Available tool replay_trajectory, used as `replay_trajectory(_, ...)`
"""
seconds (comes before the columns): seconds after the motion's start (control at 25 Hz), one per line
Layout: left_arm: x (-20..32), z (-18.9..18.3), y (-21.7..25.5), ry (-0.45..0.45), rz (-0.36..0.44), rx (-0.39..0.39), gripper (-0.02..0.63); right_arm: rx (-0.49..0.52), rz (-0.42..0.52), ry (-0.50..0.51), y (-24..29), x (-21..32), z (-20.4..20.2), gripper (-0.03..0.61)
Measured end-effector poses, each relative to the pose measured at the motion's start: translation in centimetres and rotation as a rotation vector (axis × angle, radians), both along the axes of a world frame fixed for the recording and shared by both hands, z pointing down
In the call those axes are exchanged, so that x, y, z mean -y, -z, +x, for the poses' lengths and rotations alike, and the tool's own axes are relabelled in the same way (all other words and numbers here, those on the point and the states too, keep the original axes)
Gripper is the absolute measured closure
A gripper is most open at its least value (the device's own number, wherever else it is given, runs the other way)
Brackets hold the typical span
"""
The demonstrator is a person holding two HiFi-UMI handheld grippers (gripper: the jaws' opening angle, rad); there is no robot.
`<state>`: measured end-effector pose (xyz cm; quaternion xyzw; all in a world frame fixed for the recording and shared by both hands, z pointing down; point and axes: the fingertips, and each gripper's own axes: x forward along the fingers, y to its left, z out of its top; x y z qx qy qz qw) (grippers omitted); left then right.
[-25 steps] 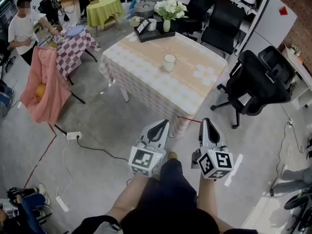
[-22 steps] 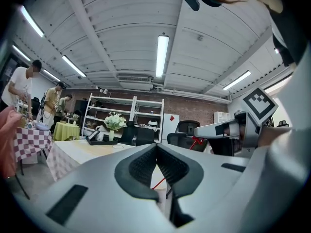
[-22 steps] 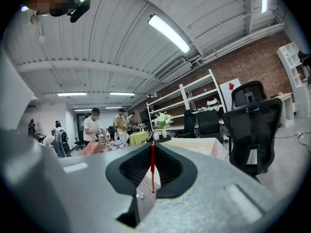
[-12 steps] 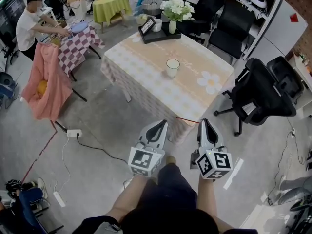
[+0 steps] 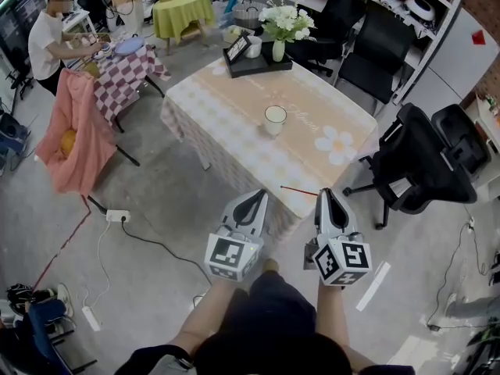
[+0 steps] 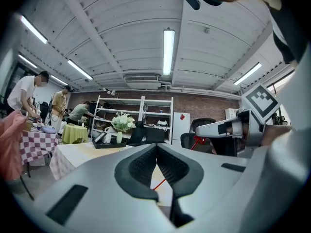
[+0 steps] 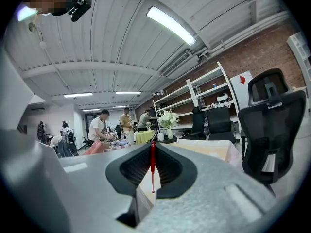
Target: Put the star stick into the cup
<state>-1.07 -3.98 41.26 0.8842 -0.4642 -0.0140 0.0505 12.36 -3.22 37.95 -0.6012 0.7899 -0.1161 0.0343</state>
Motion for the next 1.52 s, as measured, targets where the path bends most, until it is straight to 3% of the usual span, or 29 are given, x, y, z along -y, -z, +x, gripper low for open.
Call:
replay_trajectory(0.92, 6.4, 3.4, -0.9, 0.128, -0.004, 0.015, 0.603, 0.02, -0.002, 0.133, -1.4, 8.1, 3.2, 0.561)
replay_trajectory(1.16, 6.0, 4.0, -2.0, 0.162, -0.017, 0.029, 0.603, 0.069, -0.019, 0.137, -2.5, 8.7, 4.8, 0.561)
replay_trajectory(1.52, 5.4, 3.1, -2.3, 0.205, -0.02, 0.044, 0.603, 0.083, -0.009, 0.178, -2.3, 8.8, 4.0, 0.561)
